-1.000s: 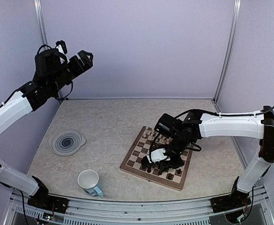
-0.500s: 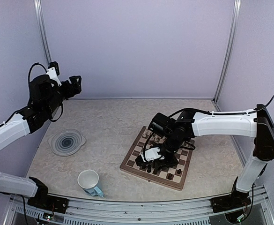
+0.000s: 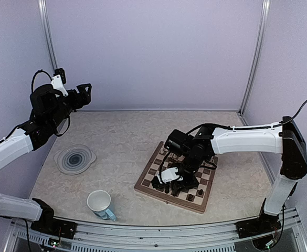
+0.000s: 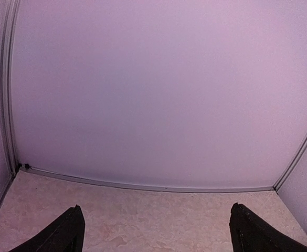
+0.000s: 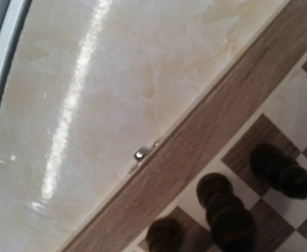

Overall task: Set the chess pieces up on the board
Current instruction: Place the king on d8, then pick up the chess pile from the chessboard.

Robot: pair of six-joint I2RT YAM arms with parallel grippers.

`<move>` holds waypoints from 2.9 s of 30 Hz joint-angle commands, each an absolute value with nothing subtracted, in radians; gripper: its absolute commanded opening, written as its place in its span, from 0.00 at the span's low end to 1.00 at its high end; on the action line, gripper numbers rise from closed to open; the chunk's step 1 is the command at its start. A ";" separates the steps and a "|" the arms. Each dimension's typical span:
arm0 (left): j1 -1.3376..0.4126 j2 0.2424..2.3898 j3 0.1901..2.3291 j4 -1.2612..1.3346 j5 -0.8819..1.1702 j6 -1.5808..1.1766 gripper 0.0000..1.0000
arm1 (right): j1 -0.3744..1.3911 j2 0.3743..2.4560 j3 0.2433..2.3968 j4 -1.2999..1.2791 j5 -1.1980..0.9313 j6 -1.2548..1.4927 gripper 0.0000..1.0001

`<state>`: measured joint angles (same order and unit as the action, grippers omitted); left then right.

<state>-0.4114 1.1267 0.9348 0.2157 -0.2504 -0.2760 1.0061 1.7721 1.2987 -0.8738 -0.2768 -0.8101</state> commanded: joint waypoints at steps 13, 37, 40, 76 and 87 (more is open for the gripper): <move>-0.405 1.135 0.926 0.232 -0.210 -0.279 0.95 | 1.017 1.777 1.286 -0.857 -0.238 -0.801 0.29; -0.461 1.358 1.126 0.007 0.141 -0.139 0.67 | 0.643 1.492 1.151 -0.719 -0.449 -0.724 0.37; -0.526 1.437 1.178 -0.086 0.188 -0.100 0.64 | 0.637 1.482 1.090 -0.662 -0.443 -0.725 0.35; -0.741 1.737 1.315 -0.300 0.392 -0.003 0.62 | 0.666 1.837 1.196 -0.626 -0.356 -0.982 0.39; -0.736 1.740 1.316 -0.297 0.405 -0.007 0.62 | 0.670 1.897 1.205 -0.678 -0.357 -1.004 0.22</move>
